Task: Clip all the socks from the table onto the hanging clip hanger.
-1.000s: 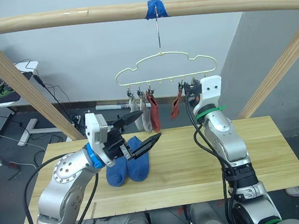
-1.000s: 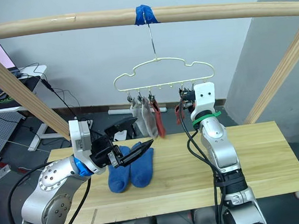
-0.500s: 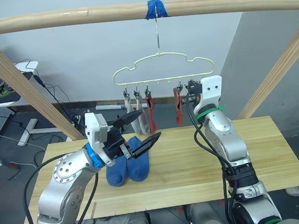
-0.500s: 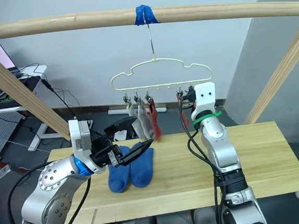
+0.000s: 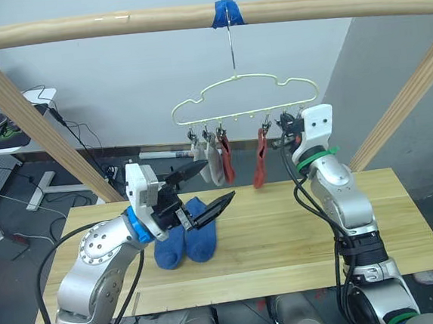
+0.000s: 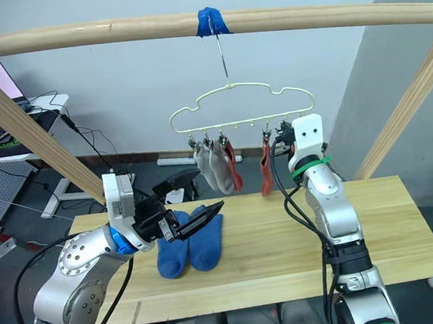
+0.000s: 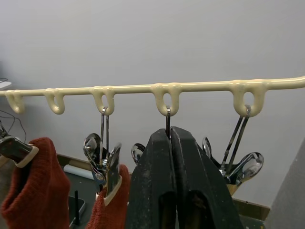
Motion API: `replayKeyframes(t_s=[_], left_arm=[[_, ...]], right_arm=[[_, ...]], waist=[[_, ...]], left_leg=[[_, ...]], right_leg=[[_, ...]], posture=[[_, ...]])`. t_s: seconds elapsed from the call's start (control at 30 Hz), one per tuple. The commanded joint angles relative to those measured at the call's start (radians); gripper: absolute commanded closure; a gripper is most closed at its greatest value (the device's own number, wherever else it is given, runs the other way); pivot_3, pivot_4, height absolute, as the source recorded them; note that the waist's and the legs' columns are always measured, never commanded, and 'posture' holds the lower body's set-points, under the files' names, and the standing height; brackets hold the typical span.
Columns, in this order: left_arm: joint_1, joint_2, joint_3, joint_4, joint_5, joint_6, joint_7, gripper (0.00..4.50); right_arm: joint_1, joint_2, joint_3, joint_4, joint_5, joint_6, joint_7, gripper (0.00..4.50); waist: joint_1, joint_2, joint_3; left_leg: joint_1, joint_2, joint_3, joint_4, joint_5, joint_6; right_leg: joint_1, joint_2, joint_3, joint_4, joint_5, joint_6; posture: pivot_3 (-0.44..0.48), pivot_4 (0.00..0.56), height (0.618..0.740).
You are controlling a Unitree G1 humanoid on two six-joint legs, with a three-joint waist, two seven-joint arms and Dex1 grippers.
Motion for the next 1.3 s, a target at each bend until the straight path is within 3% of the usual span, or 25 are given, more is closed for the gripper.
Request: replayKeyframes(t_s=[0.03, 0.13, 0.6, 1.3], left_arm=[[-0.009, -0.007, -0.002, -0.029, 0.002, -0.018, 0.002, 0.00], [-0.008, -0.007, -0.001, -0.029, 0.004, -0.019, 0.001, 0.00], [0.001, -0.003, 0.002, -0.025, 0.005, -0.025, -0.015, 0.00], [0.004, -0.012, -0.001, -0.025, 0.022, -0.030, -0.017, 0.00]], right_arm=[[-0.013, 0.002, -0.010, -0.025, 0.010, -0.004, 0.009, 3.51], [-0.008, 0.004, -0.009, -0.030, 0.002, 0.001, 0.003, 2.49], [0.042, 0.028, 0.030, -0.080, -0.022, 0.011, -0.020, 2.49], [0.006, 0.047, 0.036, -0.028, -0.059, -0.004, -0.044, 2.49]], waist=[[0.000, 0.000, 0.000], [0.000, 0.000, 0.000], [0.000, 0.000, 0.000], [0.000, 0.000, 0.000]], left_leg=[[0.000, 0.000, 0.000, 0.000, 0.000, 0.000], [0.000, 0.000, 0.000, 0.000, 0.000, 0.000], [0.000, 0.000, 0.000, 0.000, 0.000, 0.000], [0.000, 0.000, 0.000, 0.000, 0.000, 0.000]], right_leg=[[0.000, 0.000, 0.000, 0.000, 0.000, 0.000], [0.000, 0.000, 0.000, 0.000, 0.000, 0.000], [0.000, 0.000, 0.000, 0.001, 0.000, 0.000], [0.000, 0.000, 0.000, 0.001, 0.000, 0.000]], posture=[[-0.066, 0.156, 0.740], [-0.065, 0.155, 0.740], [-0.067, 0.152, 0.740], [-0.060, 0.153, 0.740]])
